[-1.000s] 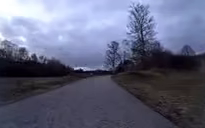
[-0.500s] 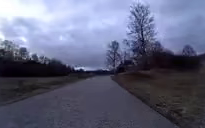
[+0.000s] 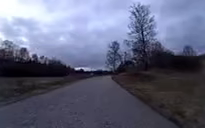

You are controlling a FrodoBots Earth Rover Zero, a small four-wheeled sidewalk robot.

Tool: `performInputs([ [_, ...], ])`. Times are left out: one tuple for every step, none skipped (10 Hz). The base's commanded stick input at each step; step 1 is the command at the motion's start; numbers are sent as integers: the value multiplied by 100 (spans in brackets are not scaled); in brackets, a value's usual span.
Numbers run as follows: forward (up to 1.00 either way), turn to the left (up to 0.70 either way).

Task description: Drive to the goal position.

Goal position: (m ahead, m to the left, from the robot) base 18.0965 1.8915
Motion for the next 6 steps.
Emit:
performInputs([
  [50, 0],
  [50, 0],
  [50, 0],
  [50, 0],
  [50, 0],
  [50, 0],
])
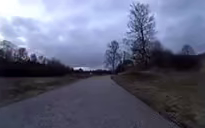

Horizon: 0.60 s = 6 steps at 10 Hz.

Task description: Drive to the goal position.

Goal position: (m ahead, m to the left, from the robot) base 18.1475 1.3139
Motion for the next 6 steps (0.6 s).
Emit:
performInputs([
  [50, 0],
  [50, 0],
  [50, 0],
  [50, 0],
  [50, 0],
  [50, 0],
])
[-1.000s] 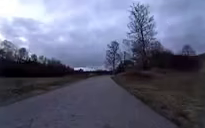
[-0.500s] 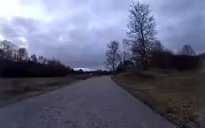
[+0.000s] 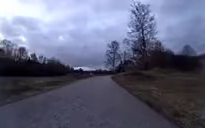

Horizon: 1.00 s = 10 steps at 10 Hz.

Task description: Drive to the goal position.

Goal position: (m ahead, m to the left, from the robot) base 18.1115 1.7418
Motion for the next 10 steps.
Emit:
performInputs([
  [50, 0],
  [50, 0],
  [50, 0],
  [50, 0],
  [50, 0],
  [50, 0],
  [50, 0],
  [50, 0],
  [50, 0],
  [50, 0],
])
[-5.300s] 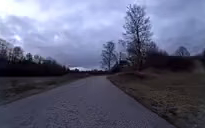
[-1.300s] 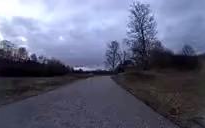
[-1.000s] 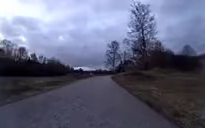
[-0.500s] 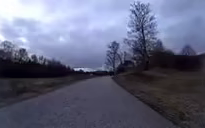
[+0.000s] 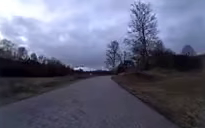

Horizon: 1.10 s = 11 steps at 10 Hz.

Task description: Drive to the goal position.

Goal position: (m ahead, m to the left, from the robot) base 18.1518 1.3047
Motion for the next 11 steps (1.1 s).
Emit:
performInputs([
  [50, 0],
  [50, 0],
  [50, 0],
  [50, 0],
  [50, 0],
  [50, 10],
  [50, 36],
  [50, 48],
  [50, 44],
  [50, 40],
  [50, 36],
])
